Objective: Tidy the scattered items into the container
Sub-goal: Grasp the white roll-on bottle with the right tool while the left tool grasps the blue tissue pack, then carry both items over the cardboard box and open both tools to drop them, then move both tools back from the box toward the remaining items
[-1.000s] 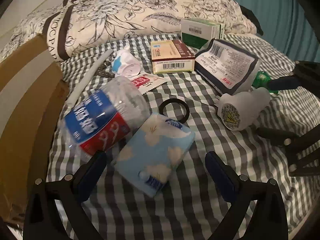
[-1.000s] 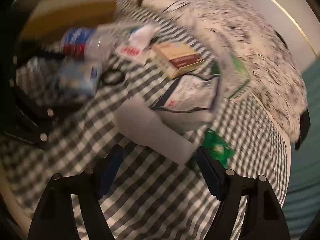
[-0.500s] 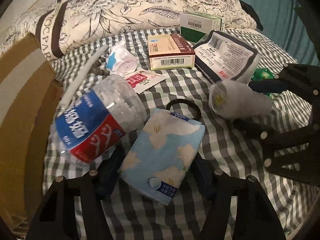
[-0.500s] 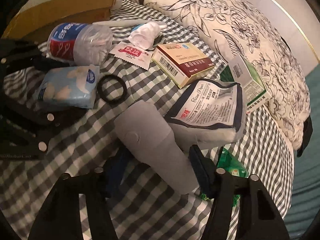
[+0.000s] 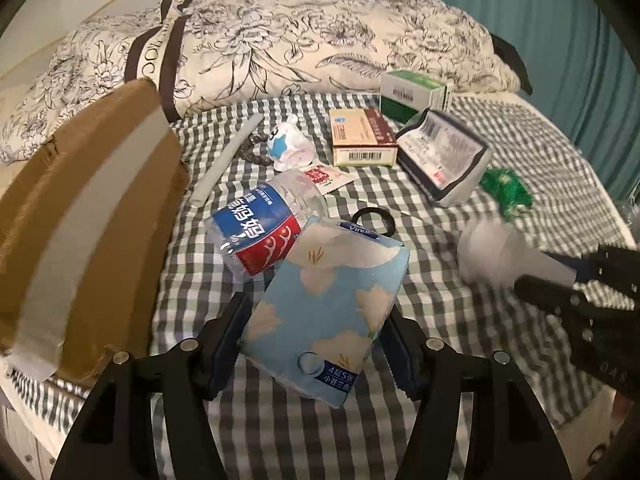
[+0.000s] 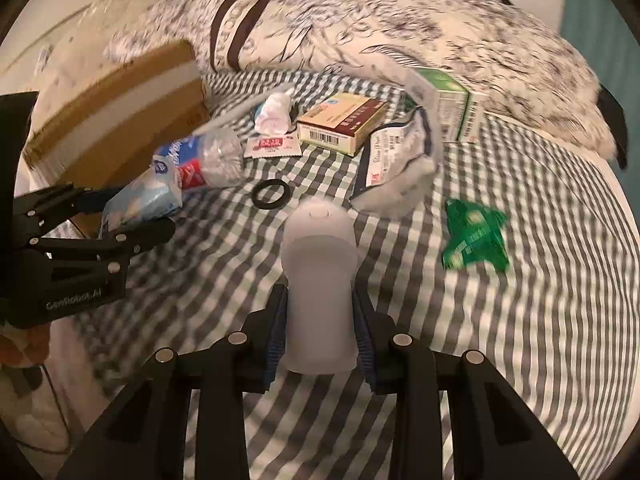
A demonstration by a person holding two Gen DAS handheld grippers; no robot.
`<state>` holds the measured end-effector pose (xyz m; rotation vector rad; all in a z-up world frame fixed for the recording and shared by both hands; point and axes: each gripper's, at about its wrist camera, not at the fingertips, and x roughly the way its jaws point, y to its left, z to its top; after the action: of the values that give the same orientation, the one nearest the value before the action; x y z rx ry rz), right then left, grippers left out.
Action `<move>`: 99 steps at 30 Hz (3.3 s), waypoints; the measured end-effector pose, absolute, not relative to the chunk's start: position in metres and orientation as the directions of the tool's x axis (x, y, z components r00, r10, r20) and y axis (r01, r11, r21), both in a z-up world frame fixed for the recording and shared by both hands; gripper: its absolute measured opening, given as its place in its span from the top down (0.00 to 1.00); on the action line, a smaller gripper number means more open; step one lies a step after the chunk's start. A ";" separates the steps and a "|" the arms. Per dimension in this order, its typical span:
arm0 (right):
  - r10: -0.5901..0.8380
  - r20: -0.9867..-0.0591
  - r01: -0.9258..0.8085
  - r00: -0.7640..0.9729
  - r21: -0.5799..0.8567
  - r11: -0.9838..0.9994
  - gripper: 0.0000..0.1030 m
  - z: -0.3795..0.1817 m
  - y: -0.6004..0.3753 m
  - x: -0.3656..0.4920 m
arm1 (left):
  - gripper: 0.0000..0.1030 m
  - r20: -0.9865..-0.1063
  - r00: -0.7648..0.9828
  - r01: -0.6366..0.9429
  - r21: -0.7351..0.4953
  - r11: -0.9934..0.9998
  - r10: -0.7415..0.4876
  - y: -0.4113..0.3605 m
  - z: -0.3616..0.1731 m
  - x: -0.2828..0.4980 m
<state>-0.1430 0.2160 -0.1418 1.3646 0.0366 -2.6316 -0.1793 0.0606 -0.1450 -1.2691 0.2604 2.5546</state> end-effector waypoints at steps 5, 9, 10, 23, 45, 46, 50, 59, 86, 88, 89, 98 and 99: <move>-0.157 -0.811 0.123 -0.563 0.105 -0.987 0.69 -0.134 0.208 -0.111 | 0.38 -0.788 -0.593 -0.316 0.039 -0.948 0.165 0.052 -0.125 -0.161; -0.168 -0.806 0.096 -0.568 0.137 -0.986 0.69 -0.135 0.206 -0.090 | 0.38 -0.773 -0.610 -0.321 0.040 -0.946 0.174 0.045 -0.113 -0.144; -0.170 -0.802 0.089 -0.572 0.145 -0.985 0.69 -0.134 0.205 -0.085 | 0.38 -0.772 -0.612 -0.323 0.043 -0.946 0.174 0.044 -0.111 -0.141; -0.155 -0.752 0.069 -0.641 0.144 -0.987 0.69 -0.091 0.189 -0.045 | 0.38 -0.735 -0.650 -0.309 0.026 -0.951 0.191 0.023 -0.073 -0.114; -0.157 -0.619 0.136 -0.769 0.082 -0.987 0.69 0.032 0.112 -0.070 | 0.37 -0.653 -0.734 -0.246 -0.001 -0.969 0.187 -0.051 0.010 -0.144; -0.162 -0.616 0.144 -0.771 0.080 -0.986 0.69 0.036 0.107 -0.072 | 0.37 -0.652 -0.736 -0.243 0.000 -0.970 0.184 -0.057 0.011 -0.146; -0.180 -0.613 0.186 -0.769 0.055 -0.981 0.69 0.046 0.076 -0.087 | 0.37 -0.641 -0.751 -0.206 0.001 -0.979 0.157 -0.087 0.018 -0.158; -0.274 -0.620 0.308 -0.735 0.054 -0.950 0.69 0.048 0.001 -0.133 | 0.37 -0.654 -0.752 -0.124 0.019 -0.992 0.081 -0.148 0.011 -0.185; -0.268 -0.723 0.335 -0.636 0.054 -0.941 0.30 -0.021 -0.072 -0.239 | 0.00 -0.731 -0.683 -0.053 0.065 -0.996 -0.011 -0.192 -0.050 -0.249; -0.258 -0.690 0.315 -0.676 0.046 -0.948 0.28 -0.013 -0.066 -0.233 | 0.00 -0.732 -0.680 -0.053 0.082 -0.995 -0.024 -0.189 -0.050 -0.248; -0.266 -0.683 0.313 -0.680 0.057 -0.948 0.28 -0.010 -0.062 -0.231 | 0.00 -0.734 -0.678 -0.053 0.081 -0.995 -0.024 -0.188 -0.050 -0.248; -0.231 -0.653 0.261 -0.721 0.052 -0.964 0.27 0.007 -0.028 -0.198 | 0.00 -0.726 -0.688 -0.066 0.060 -0.996 0.002 -0.169 -0.035 -0.224; -0.224 -0.648 0.253 -0.728 0.049 -0.966 0.27 0.009 -0.023 -0.193 | 0.00 -0.724 -0.690 -0.069 0.058 -0.996 0.006 -0.165 -0.033 -0.219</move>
<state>-0.1931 -0.0232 0.0093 1.0052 0.0614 -2.7028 -0.2192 -0.1652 -0.0326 -1.2195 0.1254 2.8482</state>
